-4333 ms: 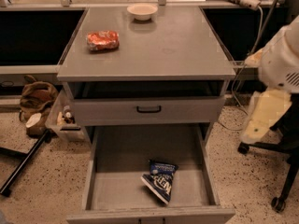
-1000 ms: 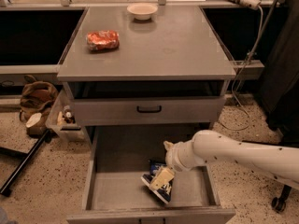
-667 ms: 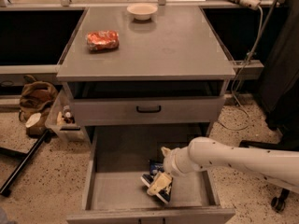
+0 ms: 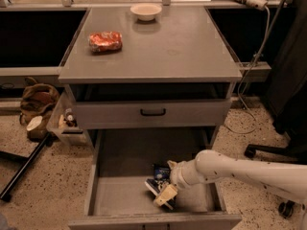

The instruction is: Pick blue chip bag from middle drawer and place on counter

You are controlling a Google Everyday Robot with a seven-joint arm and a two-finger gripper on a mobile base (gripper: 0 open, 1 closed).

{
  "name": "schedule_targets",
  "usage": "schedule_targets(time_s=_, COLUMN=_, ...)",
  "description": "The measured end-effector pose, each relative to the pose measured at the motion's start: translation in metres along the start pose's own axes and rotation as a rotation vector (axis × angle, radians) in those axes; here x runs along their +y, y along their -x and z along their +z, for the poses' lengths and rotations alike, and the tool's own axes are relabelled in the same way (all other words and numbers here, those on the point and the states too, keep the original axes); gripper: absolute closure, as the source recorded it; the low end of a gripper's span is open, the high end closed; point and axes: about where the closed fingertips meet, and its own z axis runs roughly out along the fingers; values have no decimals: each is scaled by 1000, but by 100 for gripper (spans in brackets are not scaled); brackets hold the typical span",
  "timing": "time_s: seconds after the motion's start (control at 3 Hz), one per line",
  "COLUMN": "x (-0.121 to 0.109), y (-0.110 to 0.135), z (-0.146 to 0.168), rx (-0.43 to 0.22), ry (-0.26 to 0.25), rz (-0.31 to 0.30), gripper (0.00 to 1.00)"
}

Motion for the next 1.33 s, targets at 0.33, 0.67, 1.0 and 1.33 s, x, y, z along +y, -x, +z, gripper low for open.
schedule_targets(time_s=0.33, x=1, y=-3, z=7, rx=-2, ry=13, rz=9, gripper=0)
schedule_targets(time_s=0.67, x=-1, y=-13, z=33, rx=8, ry=45, rz=36, gripper=0)
schedule_targets(time_s=1.0, x=0, y=-14, z=36, rx=7, ry=49, rz=38, gripper=20)
schedule_targets(time_s=1.33, x=0, y=-14, z=36, rx=7, ry=49, rz=38, gripper=41)
